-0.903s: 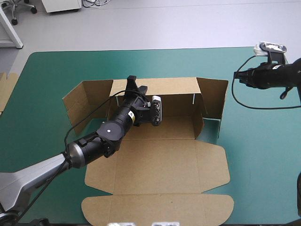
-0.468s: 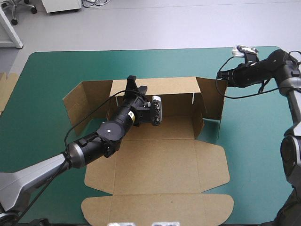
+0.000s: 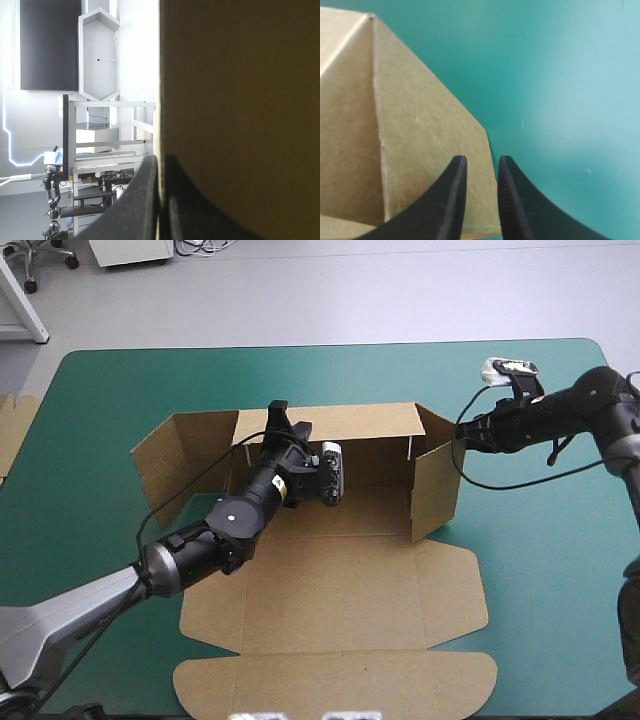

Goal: Fold the box

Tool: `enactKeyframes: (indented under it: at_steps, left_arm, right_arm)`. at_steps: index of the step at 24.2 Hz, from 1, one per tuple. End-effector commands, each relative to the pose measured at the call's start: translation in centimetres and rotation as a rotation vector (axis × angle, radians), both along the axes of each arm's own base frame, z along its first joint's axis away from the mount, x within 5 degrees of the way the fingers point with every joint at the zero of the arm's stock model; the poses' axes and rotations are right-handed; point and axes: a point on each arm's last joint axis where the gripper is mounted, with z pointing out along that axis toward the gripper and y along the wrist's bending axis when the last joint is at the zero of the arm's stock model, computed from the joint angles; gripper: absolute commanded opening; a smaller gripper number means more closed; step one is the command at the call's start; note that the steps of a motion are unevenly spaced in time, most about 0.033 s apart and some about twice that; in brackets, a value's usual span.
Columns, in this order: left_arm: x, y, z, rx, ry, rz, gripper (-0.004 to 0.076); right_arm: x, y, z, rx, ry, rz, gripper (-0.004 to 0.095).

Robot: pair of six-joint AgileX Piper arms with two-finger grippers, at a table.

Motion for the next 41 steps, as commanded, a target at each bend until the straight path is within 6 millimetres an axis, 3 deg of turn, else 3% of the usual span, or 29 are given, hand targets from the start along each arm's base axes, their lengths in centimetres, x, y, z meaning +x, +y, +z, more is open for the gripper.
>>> enactKeyframes:
  at_steps: [1, 5, 13, 18, 21, 23, 29, 41]
  left_arm:
    - [-0.3, 0.3, 2.1, -0.056, -0.050, 0.016, -0.0010]
    - [-0.3, 0.3, 2.1, -0.056, -0.050, 0.016, -0.0010]
    - [-0.3, 0.3, 2.1, -0.056, -0.050, 0.016, -0.0010]
    - [-0.4, 0.3, 2.1, -0.056, -0.049, 0.013, -0.0010]
    - [-0.4, 0.3, 2.1, -0.056, -0.049, 0.013, -0.0010]
    - [-0.4, 0.3, 2.1, -0.056, -0.049, 0.013, -0.0010]
    - [-0.4, 0.3, 2.1, -0.056, -0.049, 0.013, -0.0010]
    - [-0.4, 0.2, 2.1, -0.052, -0.053, 0.005, -0.0010]
  right_arm:
    - [-1.4, 0.5, 1.9, 0.079, -0.170, 0.012, 0.0206]
    - [-1.9, 1.2, 1.5, 0.146, -0.162, 0.073, 0.0206]
    - [-4.3, 2.0, 3.5, 0.139, -0.204, 0.194, 0.0206]
    - [-5.2, 4.9, 3.7, 0.051, -0.251, 0.323, 0.0206]
    - [-5.3, 5.5, 3.3, -0.003, -0.240, 0.340, 0.0210]
    - [-5.3, 5.6, 3.2, -0.008, -0.241, 0.340, 0.0236]
    - [-5.0, 5.5, 2.5, -0.007, -0.246, 0.318, 0.0537]
    - [-4.0, 7.9, 1.8, -0.053, -0.272, 0.215, 0.0540]
